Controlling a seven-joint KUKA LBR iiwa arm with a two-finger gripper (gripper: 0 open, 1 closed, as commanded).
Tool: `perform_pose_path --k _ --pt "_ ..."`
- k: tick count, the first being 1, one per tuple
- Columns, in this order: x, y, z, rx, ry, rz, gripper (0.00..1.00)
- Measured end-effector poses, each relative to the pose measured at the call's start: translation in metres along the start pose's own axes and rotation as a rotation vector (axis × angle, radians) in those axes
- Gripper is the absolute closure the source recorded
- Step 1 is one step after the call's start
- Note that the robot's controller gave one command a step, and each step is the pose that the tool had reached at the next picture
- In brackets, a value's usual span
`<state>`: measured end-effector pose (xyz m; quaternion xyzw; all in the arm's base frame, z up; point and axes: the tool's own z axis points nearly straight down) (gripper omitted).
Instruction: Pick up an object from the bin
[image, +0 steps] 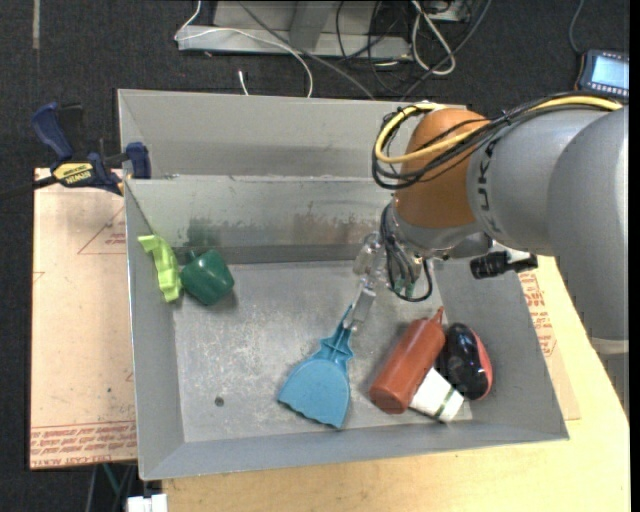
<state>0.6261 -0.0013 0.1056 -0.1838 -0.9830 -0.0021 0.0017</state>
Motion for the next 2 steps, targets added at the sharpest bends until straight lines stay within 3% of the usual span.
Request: perform_pose_path --k 1,2 --pt "0.003 -0.048 0.021 -0.002 -0.009 0.083 0.00" --pt "-0.005 -0.015 0.024 -0.006 -0.010 -0.226 0.00"
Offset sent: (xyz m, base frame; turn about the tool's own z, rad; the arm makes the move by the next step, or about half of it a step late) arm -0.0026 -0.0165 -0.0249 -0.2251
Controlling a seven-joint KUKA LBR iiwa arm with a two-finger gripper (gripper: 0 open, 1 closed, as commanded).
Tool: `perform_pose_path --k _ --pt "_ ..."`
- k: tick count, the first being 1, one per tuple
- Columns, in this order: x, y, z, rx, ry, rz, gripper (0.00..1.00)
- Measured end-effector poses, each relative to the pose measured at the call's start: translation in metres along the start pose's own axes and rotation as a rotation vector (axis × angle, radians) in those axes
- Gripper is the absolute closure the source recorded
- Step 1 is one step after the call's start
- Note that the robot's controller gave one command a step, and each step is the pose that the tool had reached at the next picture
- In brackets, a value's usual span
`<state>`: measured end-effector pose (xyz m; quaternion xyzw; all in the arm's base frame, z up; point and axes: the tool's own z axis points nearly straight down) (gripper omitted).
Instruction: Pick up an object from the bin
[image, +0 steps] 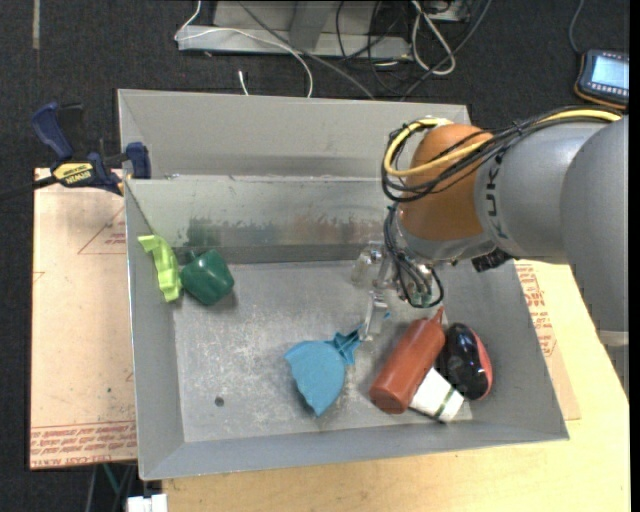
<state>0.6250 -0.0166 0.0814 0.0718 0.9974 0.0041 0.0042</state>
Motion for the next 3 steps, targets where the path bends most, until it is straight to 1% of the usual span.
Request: perform_pose_path --k 1,2,3 --pt "-0.033 -0.045 0.003 0.002 -0.004 0.258 0.00" --pt "0.002 0.007 0.010 -0.003 -0.001 0.331 0.00" --pt "-0.022 0.001 0.008 0.002 -0.012 -0.039 0.00"
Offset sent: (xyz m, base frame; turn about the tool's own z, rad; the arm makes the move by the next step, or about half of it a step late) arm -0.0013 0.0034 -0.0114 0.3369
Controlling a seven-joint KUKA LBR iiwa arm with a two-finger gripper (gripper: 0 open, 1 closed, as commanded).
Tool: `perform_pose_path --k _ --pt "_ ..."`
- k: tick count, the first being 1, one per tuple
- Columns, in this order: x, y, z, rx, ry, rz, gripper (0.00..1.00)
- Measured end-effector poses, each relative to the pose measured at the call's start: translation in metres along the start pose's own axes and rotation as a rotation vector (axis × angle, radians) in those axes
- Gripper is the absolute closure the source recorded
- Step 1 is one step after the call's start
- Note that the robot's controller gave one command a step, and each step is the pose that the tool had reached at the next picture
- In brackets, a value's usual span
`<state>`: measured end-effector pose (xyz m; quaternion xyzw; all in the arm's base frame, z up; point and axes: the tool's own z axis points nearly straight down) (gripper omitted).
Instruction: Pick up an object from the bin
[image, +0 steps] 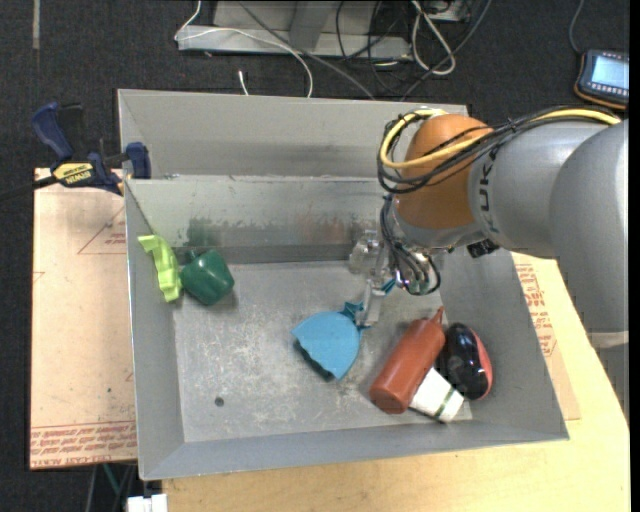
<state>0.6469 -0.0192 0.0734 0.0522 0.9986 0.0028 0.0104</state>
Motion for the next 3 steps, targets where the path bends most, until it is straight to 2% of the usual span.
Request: perform_pose_path --k 1,2,3 --pt "-0.0007 0.0197 -0.0034 -0.008 0.006 0.317 1.00" --pt "-0.0007 0.0198 -0.0034 -0.008 0.005 0.317 1.00" --pt "-0.0013 0.0186 -0.0068 -0.010 0.001 0.265 1.00"
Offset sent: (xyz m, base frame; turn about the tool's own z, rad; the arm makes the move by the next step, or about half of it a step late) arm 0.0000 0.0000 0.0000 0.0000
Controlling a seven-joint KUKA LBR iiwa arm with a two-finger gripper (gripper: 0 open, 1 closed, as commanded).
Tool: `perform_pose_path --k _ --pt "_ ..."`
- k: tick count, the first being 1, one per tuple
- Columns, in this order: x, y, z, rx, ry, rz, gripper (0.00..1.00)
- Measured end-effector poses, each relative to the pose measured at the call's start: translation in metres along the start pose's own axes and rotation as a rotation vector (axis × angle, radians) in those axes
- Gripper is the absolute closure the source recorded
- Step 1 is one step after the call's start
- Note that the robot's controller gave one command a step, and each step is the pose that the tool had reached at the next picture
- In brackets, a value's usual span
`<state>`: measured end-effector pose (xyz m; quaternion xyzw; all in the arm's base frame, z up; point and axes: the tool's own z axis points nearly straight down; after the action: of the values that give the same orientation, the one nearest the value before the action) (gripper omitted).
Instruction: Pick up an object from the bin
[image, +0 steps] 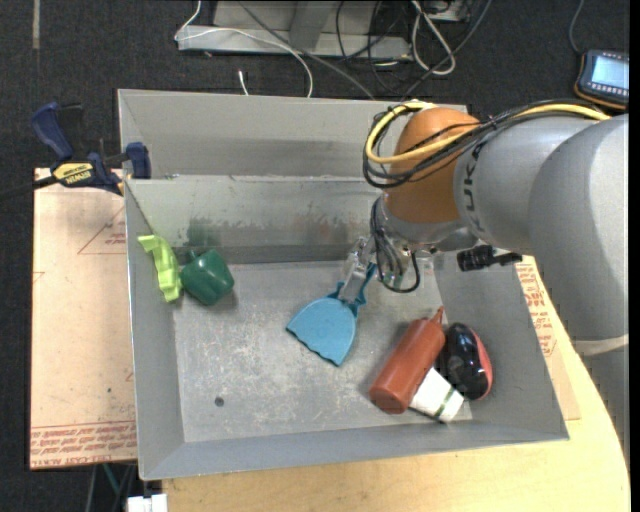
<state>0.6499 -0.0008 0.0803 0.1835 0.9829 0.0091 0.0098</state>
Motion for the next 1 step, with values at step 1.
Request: perform_pose_path --k 1 --pt "0.0022 -0.0057 -0.0209 0.001 0.001 0.052 1.00"
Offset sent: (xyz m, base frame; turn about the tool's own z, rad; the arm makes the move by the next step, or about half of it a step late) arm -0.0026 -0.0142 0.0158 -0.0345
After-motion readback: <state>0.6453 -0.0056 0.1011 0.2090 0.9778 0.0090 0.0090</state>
